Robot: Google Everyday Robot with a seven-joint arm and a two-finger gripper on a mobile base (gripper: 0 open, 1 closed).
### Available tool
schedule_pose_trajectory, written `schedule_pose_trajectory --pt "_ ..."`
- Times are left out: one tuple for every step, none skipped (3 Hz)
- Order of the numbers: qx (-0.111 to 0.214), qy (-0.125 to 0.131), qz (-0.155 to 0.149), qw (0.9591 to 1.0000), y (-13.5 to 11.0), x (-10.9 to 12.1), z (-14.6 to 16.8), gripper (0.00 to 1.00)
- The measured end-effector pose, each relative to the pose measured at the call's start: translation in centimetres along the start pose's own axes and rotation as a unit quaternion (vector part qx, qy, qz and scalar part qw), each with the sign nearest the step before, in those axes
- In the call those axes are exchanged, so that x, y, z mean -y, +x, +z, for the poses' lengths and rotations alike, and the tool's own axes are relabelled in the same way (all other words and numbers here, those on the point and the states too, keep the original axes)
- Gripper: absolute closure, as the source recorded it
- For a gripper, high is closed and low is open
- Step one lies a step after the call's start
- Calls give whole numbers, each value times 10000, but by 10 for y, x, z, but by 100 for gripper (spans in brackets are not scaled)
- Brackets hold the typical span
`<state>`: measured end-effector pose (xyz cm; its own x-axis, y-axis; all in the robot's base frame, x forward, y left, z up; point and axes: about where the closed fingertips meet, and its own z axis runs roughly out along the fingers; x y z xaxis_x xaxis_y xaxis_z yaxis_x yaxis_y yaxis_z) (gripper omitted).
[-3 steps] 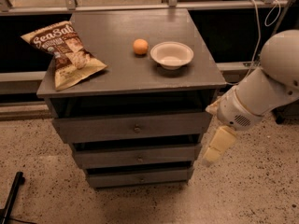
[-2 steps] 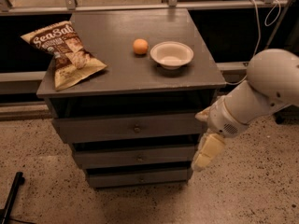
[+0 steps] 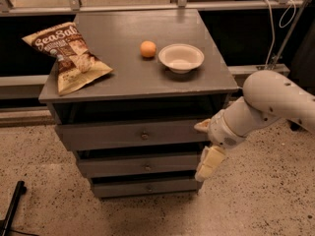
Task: Open top drawer
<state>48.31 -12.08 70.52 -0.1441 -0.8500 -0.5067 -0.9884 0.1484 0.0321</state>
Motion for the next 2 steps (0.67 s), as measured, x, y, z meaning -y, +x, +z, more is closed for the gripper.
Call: schedule_pose_trajectory --pt "13 81 -220 9997 5 25 14 0" --pt "-29 230 -449 9987 7 56 17 0"
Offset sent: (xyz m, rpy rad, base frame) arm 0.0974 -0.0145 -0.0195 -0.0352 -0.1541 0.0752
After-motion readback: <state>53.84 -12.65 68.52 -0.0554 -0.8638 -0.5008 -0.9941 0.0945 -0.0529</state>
